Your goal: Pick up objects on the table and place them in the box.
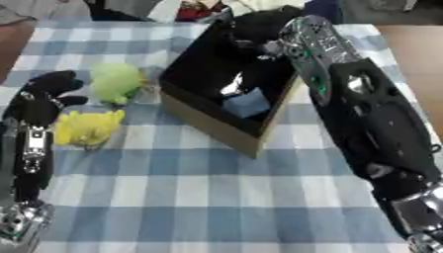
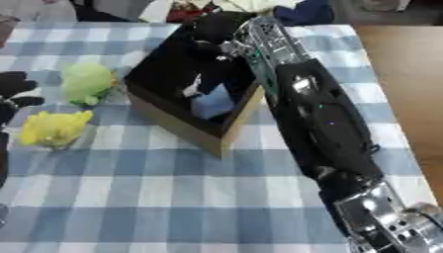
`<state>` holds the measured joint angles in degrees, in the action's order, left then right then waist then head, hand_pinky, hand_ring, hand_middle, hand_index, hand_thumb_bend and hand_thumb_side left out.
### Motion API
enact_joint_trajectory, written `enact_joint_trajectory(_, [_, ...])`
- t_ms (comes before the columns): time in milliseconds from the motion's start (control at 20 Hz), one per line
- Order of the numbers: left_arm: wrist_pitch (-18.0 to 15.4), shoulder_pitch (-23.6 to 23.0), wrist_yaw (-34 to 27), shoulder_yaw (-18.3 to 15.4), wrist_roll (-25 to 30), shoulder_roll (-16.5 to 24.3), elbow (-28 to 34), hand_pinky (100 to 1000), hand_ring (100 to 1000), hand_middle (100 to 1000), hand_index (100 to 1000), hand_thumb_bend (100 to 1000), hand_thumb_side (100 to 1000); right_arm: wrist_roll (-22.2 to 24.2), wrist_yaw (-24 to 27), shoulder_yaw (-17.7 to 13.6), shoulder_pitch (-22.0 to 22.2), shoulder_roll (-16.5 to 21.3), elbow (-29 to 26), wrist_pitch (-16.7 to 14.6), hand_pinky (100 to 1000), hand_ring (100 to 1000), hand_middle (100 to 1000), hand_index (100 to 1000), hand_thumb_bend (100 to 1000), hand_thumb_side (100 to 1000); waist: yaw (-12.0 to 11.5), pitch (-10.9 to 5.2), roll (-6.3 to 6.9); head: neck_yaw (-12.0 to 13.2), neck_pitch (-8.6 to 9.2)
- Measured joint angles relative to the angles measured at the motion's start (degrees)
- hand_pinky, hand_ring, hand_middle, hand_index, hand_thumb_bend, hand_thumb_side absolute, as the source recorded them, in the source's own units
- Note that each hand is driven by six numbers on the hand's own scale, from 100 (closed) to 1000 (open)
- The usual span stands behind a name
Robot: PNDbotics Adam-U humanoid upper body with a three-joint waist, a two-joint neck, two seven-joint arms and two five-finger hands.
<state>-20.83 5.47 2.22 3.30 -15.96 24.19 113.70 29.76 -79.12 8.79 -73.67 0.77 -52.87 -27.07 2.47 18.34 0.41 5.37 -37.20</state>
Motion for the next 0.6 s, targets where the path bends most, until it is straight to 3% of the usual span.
enact_joint_trajectory(150, [0.0, 0.0, 0.0, 0.0, 0.0, 0.0, 0.0, 700, 782, 747, 798, 100, 831, -0.2, -0.5, -0.3, 0.0, 0.0, -0.4, 0.1, 963, 1000, 966, 966, 573, 865, 0.0, 0.0, 0.0, 0.0, 0.01])
enact_joint_trajectory(400, [0.1, 0.0, -0.1, 0.0, 0.1, 0.0, 0.0, 700, 782, 747, 797, 100, 830, -0.2, -0.9, -0.7, 0.0, -0.5, -0.6, 0.3, 964, 1000, 955, 963, 565, 809, 0.0, 0.0, 0.02, -0.2, 0.02])
enact_joint_trajectory(600, [0.1, 0.0, -0.1, 0.0, 0.1, 0.0, 0.0, 700, 782, 748, 797, 100, 831, -0.2, 1.2, -1.2, 0.1, -0.5, -3.3, 0.8, 961, 1000, 932, 958, 366, 687, 0.0, 0.0, 0.13, -0.2, 0.02])
